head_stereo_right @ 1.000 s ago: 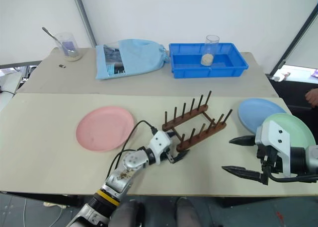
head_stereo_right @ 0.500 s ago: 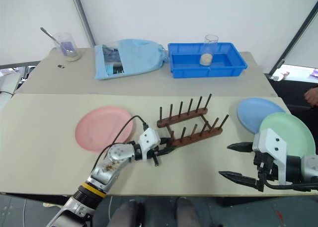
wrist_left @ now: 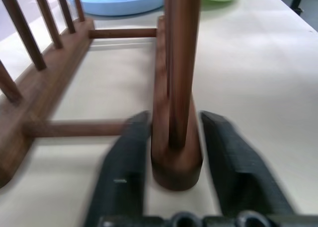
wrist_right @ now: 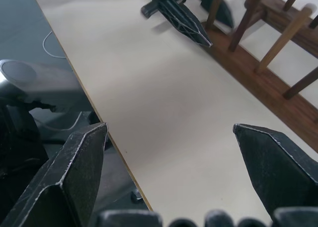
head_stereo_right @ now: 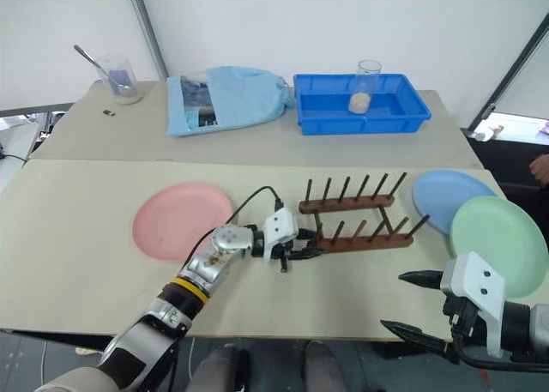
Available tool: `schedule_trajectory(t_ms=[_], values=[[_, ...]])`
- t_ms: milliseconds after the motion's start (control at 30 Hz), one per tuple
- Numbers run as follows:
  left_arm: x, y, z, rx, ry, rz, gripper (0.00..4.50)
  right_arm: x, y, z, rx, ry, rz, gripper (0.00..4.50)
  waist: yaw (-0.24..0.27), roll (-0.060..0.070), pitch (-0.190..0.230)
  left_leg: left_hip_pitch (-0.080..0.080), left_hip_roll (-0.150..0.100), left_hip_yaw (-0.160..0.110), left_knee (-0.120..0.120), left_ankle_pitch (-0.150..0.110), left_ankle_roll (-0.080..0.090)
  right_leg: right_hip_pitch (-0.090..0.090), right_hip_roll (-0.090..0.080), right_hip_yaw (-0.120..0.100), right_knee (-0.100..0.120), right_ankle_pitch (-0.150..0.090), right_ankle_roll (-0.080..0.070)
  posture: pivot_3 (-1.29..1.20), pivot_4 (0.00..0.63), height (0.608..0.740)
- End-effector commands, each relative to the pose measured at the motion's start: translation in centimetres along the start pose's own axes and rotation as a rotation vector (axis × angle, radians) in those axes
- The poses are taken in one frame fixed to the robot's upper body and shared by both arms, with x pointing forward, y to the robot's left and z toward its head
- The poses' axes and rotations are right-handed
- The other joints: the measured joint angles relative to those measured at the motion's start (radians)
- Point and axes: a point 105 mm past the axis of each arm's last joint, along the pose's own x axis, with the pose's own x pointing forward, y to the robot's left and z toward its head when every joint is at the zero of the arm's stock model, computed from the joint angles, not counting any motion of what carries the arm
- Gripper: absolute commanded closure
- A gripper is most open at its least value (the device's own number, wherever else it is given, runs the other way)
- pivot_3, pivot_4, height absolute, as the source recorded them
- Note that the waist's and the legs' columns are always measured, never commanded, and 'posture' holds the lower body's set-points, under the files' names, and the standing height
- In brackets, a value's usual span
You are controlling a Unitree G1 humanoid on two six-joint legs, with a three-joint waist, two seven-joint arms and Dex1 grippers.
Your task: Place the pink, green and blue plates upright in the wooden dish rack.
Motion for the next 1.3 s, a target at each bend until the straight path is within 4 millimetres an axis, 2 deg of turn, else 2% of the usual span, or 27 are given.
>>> schedule_trajectory(t_ms=[33, 67, 200, 233, 300, 400, 467, 533, 567, 667, 700, 800, 1033, 1300], values=[[-1.8, 0.2, 1.9, 0.087, -0.042, -0.006, 0.44, 0.2, -0.4, 0.2, -0.047, 0.019, -0.036, 0.0, -0.004, 0.0, 0.0, 0.0, 0.0, 0.0, 0.0, 0.0, 0.0, 0.0, 0.0, 0.0, 0.0, 0.0, 0.0, 0.0, 0.15, 0.74], [-2.6, 0.2, 2.2, 0.098, -0.038, -0.001, 0.02, 0.4, -0.8, 0.0, -0.056, 0.035, -0.052, 0.0, -0.006, 0.0, 0.0, 0.0, 0.0, 0.0, 0.0, 0.0, 0.0, 0.0, 0.0, 0.0, 0.0, 0.0, 0.0, 0.0, 0.15, 0.74], [-5.0, -1.0, 3.4, 0.1, -0.023, -0.022, 0.02, 1.1, -2.4, -1.2, -0.08, 0.126, -0.095, 0.0, -0.015, 0.001, 0.0, 0.001, 0.001, 0.0, -0.001, 0.0, 0.0, 0.0, 0.0, 0.0, 0.001, -0.001, -0.001, 0.0, 0.15, 0.74], [-5.5, -1.8, 3.6, 0.058, -0.021, -0.046, 0.32, 1.3, -2.9, -1.5, -0.095, 0.145, -0.093, 0.0, -0.015, 0.001, -0.001, 0.001, 0.001, 0.0, -0.001, 0.0, 0.0, 0.0, 0.0, 0.0, 0.001, -0.001, -0.001, 0.0, 0.15, 0.74], [-5.7, -3.6, 3.7, -0.001, -0.004, -0.103, 0.91, 1.8, -4.2, -2.0, -0.118, 0.174, -0.103, 0.54, -0.014, 0.001, -0.001, 0.001, 0.001, 0.0, -0.001, 0.0, 0.0, 0.0, -0.001, 0.0, 0.001, -0.001, -0.001, 0.0, 0.15, 0.74], [-5.0, -5.4, 3.0, -0.031, 0.048, -0.145, 2.26, 2.7, -5.8, -2.6, -0.138, 0.207, -0.11, 1.52, -0.012, 0.001, -0.001, 0.001, 0.0, 0.0, 0.0, 0.0, 0.0, 0.0, -0.001, 0.0, 0.0, -0.001, -0.001, 0.0, 0.15, 0.74], [-4.2, -5.9, 2.3, -0.03, 0.076, -0.132, 3.23, 3.6, -6.7, -2.8, -0.155, 0.216, -0.109, 2.23, -0.01, 0.001, 0.0, 0.0, -0.001, 0.0, 0.0, 0.0, 0.0, 0.0, -0.001, 0.0, 0.0, -0.001, -0.001, 0.0, 0.15, 0.74], [-3.1, -5.5, 1.6, 0.008, 0.107, -0.074, 4.16, 4.4, -7.6, -3.0, -0.16, 0.219, -0.115, 2.95, -0.011, 0.001, 0.0, 0.0, -0.001, -0.001, 0.0, 0.0, 0.0, 0.0, -0.001, 0.0, 0.0, -0.001, 0.0, 0.0, 0.15, 0.74], [-2.7, -5.3, 1.4, 0.031, 0.117, -0.055, 4.48, 4.7, -7.9, -3.1, -0.162, 0.221, -0.117, 3.26, -0.012, 0.001, 0.0, 0.001, -0.001, -0.001, 0.0, 0.0, 0.0, 0.0, -0.001, 0.0, 0.0, -0.001, 0.0, 0.0, 0.15, 0.74], [-1.2, -4.1, 1.0, 0.084, 0.126, 0.045, 4.5, 6.1, -9.0, -3.7, -0.175, 0.237, -0.14, 4.28, -0.012, 0.001, 0.0, 0.0, -0.001, -0.001, 0.0, 0.0, 0.0, 0.0, 0.0, 0.0, 0.001, -0.001, -0.001, 0.0, 0.15, 0.74], [-0.7, -3.6, 0.9, 0.086, 0.129, 0.083, 4.5, 6.7, -9.5, -3.7, -0.178, 0.234, -0.158, 4.46, -0.013, 0.001, 0.0, 0.001, -0.001, -0.002, 0.0, 0.0, 0.0, 0.001, 0.0, 0.0, 0.001, -0.002, -0.001, 0.0, 0.15, 0.74], [-0.1, -2.3, 0.1, 0.125, 0.157, 0.149, 4.5, 7.7, -10.8, -3.6, -0.199, 0.228, -0.203, 4.46, -0.014, 0.001, -0.001, 0.001, -0.001, -0.002, 0.0, 0.0, 0.0, 0.001, 0.0, 0.001, 0.001, -0.001, 0.0, 0.0, 0.15, 0.74], [-0.1, 0.8, -0.9, 0.181, 0.202, 0.279, 4.5, 8.9, -12.7, -2.4, -0.237, 0.186, -0.276, 4.46, -0.014, 0.002, -0.001, 0.001, -0.001, -0.002, 0.0, 0.0, 0.0, 0.001, 0.0, 0.001, 0.001, 0.002, 0.005, 0.0, 0.15, 0.74], [0.4, 2.5, -0.8, 0.202, 0.192, 0.324, 4.5, 9.2, -14.7, -1.9, -0.259, 0.179, -0.336, 4.46, -0.014, 0.002, -0.001, 0.001, -0.001, -0.002, 0.0, 0.0, 0.001, 0.001, 0.0, 0.001, 0.001, 0.004, 0.006, 0.0, 0.15, 0.74]])
